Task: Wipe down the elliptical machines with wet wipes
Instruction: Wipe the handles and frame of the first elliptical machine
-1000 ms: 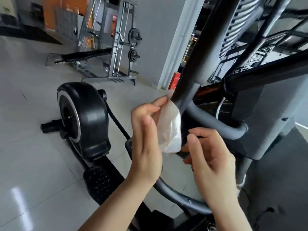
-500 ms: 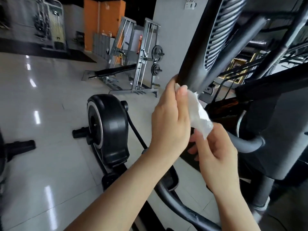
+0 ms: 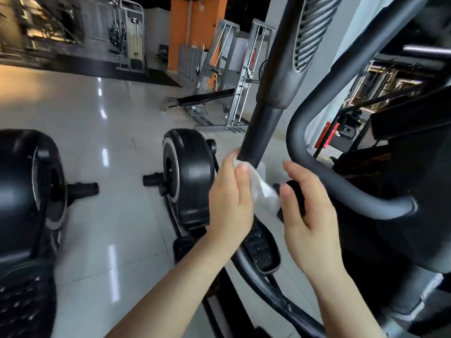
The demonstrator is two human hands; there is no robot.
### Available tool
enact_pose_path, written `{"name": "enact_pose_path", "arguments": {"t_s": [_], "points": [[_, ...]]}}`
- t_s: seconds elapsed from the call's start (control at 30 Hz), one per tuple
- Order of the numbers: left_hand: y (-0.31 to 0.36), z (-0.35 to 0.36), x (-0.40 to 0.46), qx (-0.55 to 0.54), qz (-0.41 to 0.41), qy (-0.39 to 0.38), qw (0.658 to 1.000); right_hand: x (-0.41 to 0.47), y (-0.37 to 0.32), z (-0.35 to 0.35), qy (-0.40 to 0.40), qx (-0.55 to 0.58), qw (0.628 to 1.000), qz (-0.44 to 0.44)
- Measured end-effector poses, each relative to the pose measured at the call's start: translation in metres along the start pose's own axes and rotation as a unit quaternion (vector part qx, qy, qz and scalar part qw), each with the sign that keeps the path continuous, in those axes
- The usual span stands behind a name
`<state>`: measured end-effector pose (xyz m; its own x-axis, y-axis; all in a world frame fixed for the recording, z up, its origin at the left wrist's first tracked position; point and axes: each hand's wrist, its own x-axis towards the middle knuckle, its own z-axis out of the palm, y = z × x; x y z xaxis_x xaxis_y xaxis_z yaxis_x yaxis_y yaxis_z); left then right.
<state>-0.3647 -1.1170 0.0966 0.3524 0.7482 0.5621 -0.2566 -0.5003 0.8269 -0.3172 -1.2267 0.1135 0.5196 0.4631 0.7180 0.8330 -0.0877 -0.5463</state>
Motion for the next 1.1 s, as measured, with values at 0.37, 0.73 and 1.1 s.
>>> {"name": "enact_pose_path", "arguments": {"t_s": [0.37, 0.73, 1.1], "points": [[-0.057, 0.008, -0.042, 0.037, -0.006, 0.004, 0.999, -0.023, 0.025, -0.002, -0.072, 0.000, 0.997, -0.004], [-0.064, 0.011, -0.065, 0.013, -0.028, 0.038, 0.999, -0.050, 0.033, -0.002, -0.128, -0.010, 0.992, 0.016], [-0.070, 0.006, -0.058, 0.017, 0.178, 0.013, 0.984, -0.042, 0.022, 0.010, -0.100, -0.023, 0.994, -0.023]]}}
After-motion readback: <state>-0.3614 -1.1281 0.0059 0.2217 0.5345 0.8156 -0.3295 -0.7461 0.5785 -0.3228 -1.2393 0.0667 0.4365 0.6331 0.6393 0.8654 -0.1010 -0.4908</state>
